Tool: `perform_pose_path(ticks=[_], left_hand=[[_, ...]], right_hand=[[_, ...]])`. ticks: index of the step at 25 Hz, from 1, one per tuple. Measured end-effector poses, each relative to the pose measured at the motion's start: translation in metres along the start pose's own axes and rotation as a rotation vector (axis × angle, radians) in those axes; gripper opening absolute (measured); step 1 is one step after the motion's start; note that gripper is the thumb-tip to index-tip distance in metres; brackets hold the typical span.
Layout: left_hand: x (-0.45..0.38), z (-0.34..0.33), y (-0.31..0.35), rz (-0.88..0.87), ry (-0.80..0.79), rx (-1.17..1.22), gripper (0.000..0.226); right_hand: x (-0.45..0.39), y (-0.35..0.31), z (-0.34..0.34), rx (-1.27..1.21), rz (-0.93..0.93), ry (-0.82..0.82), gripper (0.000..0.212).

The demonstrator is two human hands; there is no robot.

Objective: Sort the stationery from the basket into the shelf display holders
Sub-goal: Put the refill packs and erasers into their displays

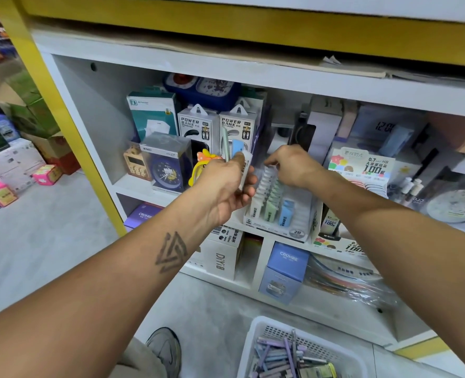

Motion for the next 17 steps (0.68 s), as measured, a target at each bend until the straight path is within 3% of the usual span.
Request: perform_pose_path(ticks=[2, 4, 5, 9, 14, 17], left_hand=[[0.003, -0.003, -0.001, 0.019, -0.033, 0.029, 0.033], [0.006, -0.007, -0.001, 0.029, -0.059, 0.067, 0.031], [0.007, -0.008, -0.001, 0.029, -0.062, 0.077, 0.030], [0.011, -0.013, 0.001, 0.040, -0.088, 0.092, 0.028], [0.011, -0.012, 0.001, 0.065, -0.066, 0.107, 0.035], [0.006, -0.005, 0.004, 0.028, 0.031, 0.108, 0.031]], right_hand=[[0.007, -0.002, 0.013, -0.371, -0.081, 0.070, 0.031], [0.022, -0.012, 0.022, -0.919, -0.124, 0.004, 0.016], [0.031, -0.020, 0.024, -1.072, -0.105, -0.057, 0.018], [0.053, -0.031, 0.033, -1.051, -0.068, -0.096, 0.020], [0.057, -0.022, 0.040, -1.275, -0.114, -0.070, 0.012], [0.061, -0.016, 0.047, -1.073, -0.013, -0.053, 0.019]])
Point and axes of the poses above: each hand's wrist, its own x-axis away from the middle knuckle, its own z-axis out of the back of the hand, y = z × x, the point moved 6 cm from there along -x, towards the middle knuckle
